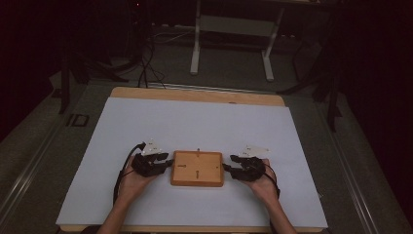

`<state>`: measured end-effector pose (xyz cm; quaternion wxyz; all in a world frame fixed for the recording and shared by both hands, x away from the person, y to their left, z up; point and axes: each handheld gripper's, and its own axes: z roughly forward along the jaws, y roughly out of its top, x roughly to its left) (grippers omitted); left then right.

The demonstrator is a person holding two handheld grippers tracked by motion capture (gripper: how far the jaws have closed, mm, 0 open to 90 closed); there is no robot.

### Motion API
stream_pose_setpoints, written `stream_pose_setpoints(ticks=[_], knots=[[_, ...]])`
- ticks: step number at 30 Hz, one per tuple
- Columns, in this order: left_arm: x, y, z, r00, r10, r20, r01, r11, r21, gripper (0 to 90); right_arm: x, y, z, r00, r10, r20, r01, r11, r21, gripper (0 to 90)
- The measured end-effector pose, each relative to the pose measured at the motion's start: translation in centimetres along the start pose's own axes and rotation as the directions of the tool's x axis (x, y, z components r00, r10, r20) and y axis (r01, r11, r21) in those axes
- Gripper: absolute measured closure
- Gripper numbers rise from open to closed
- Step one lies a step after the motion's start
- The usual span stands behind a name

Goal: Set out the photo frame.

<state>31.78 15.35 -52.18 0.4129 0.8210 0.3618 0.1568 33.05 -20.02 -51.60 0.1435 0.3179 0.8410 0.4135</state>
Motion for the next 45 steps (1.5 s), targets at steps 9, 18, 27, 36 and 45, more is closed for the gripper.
stream_pose_setpoints(ticks=[9, 18, 27, 36, 45], knots=[[-0.2, 0.1, 0.3, 0.9997, 0.002, 0.024, -0.001, 0.9999, -0.014, 59.9, -1.0, -0.5, -0.5, 0.9981, 0.053, 0.03, -0.053, 0.998, -0.016, 48.5], [-0.1, 0.5, 0.0, 0.9986, -0.013, 0.051, 0.015, 0.9989, -0.044, 65.5, -1.4, -1.0, -0.5, 0.9966, 0.075, 0.035, -0.074, 0.997, -0.025, 48.2], [-0.4, 1.9, 0.6, 0.996, -0.003, 0.09, 0.008, 0.9985, -0.054, 67.1, -1.6, -1.4, -1.0, 0.9956, 0.082, 0.045, -0.081, 0.996, -0.032, 47.7], [-0.9, 3.5, 2.2, 0.9927, 0.022, 0.119, -0.019, 0.9995, -0.024, 65.9, -1.7, -1.4, -1.7, 0.9938, 0.108, 0.024, -0.106, 0.992, -0.065, 49.0], [-1.5, 4.1, 3.9, 0.989, 0.005, 0.148, -0.002, 0.9998, -0.022, 72.1, -1.7, -1.7, -1.3, 0.9933, 0.115, 0.012, -0.115, 0.992, -0.045, 48.9]])
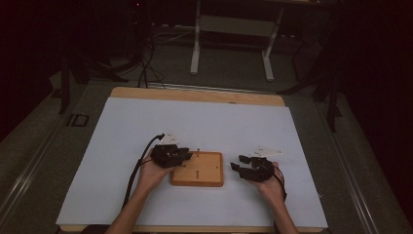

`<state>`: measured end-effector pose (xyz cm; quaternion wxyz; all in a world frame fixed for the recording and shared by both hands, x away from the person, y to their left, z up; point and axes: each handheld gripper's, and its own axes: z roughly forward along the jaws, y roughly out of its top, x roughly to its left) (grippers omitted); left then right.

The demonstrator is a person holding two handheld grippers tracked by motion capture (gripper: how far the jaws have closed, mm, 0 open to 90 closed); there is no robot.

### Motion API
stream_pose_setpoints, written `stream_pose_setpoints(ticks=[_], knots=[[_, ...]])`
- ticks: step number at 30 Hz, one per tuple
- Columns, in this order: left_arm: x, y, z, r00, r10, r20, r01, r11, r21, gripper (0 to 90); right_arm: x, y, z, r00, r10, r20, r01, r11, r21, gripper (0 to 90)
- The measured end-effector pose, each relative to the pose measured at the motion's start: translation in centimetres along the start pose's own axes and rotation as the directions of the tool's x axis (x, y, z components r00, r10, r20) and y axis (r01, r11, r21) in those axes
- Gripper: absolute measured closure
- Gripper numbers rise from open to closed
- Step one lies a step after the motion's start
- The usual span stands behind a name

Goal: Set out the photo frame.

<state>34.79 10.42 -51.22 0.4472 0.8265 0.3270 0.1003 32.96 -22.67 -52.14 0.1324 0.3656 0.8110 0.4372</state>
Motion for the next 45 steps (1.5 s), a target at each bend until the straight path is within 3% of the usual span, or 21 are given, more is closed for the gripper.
stream_pose_setpoints(ticks=[15, 37, 45], knots=[[-0.5, 1.1, 2.0, 0.9996, 0.018, 0.024, -0.019, 0.9997, 0.019, 75.4, 0.2, -0.3, 0.7, 0.9997, -0.005, 0.024, 0.005, 1.0, 0.019, 47.0], [0.0, 1.2, 3.1, 0.999, -0.007, 0.044, 0.006, 0.9998, 0.019, 82.7, 0.6, -0.2, 0.9, 0.9993, 0.015, -0.036, -0.015, 1.0, 0.001, 48.7], [0.4, 1.3, 3.1, 0.9977, 0.008, 0.067, -0.01, 0.9995, 0.03, 84.0, 1.1, -0.2, 1.3, 0.9981, -0.02, -0.058, 0.021, 1.0, 0.017, 49.8]])
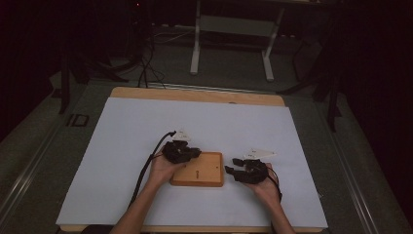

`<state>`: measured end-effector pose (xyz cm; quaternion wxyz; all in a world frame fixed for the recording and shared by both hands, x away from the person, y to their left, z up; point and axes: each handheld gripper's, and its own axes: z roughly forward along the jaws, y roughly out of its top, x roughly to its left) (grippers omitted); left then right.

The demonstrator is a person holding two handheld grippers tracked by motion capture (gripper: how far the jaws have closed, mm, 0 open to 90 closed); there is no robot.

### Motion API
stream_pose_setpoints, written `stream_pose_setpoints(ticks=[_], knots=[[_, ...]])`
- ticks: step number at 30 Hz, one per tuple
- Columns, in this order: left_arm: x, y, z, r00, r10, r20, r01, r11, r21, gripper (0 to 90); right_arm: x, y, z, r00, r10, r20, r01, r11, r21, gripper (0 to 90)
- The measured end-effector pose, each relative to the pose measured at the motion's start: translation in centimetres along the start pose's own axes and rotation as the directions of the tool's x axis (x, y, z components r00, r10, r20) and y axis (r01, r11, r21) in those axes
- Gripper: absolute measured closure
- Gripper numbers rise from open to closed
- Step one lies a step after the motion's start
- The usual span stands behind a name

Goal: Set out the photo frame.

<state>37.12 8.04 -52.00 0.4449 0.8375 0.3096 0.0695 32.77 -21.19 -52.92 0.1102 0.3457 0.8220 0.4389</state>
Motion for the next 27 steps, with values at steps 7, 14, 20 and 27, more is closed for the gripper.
stream_pose_setpoints(ticks=[7, 14, 20, 27], knots=[[-0.1, 0.1, 0.2, 0.9994, 0.019, 0.031, -0.019, 0.9998, 0.002, 84.2, 0.0, 0.1, -0.2, 1.0, -0.008, -0.001, 0.008, 1.0, -0.011, 49.7], [0.6, 0.1, 0.3, 0.9963, -0.015, 0.084, 0.015, 0.9999, 0.004, 83.5, 0.2, 0.1, -0.3, 0.9997, -0.024, -0.004, 0.024, 1.0, -0.013, 49.4], [0.7, 0.2, 0.3, 0.9957, -0.019, 0.09, 0.018, 0.9998, 0.012, 83.5, 0.2, 0.2, -0.3, 0.9997, -0.026, -0.006, 0.026, 1.0, -0.016, 48.6], [1.3, 0.2, 0.3, 0.9903, -0.047, 0.131, 0.044, 0.9988, 0.022, 82.8, 0.3, 0.3, -0.6, 0.9993, -0.03, -0.024, 0.029, 0.999, -0.029, 47.9]])
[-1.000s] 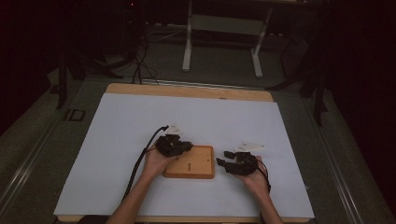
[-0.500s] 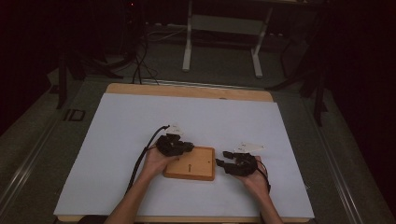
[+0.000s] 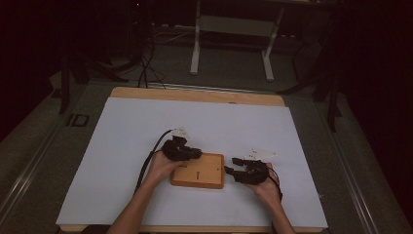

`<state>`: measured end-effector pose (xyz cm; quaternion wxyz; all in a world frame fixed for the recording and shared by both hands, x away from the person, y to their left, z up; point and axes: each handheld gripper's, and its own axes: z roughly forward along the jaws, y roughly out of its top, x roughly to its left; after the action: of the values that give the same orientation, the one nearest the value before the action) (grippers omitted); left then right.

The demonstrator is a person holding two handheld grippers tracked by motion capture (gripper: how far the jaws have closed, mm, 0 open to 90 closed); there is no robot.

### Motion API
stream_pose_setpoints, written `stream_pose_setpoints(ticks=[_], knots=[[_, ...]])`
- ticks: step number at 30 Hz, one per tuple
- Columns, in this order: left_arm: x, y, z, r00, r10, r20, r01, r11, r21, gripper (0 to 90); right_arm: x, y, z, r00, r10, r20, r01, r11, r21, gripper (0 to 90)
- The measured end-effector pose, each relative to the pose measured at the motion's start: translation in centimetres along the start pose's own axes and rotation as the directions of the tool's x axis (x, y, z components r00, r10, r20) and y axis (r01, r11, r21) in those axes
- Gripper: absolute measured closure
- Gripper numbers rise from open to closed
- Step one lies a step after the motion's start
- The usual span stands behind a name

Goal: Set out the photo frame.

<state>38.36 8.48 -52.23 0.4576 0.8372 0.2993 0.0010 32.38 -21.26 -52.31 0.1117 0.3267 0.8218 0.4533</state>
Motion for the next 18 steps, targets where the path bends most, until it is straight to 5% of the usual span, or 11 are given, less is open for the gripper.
stream_pose_setpoints(ticks=[18], knots=[[1.2, 0.6, 0.0, 0.9963, -0.043, 0.074, 0.04, 0.998, 0.05, 82.6, 0.7, 0.2, -0.5, 0.9981, -0.053, -0.03, 0.053, 0.999, -0.013, 47.6]])
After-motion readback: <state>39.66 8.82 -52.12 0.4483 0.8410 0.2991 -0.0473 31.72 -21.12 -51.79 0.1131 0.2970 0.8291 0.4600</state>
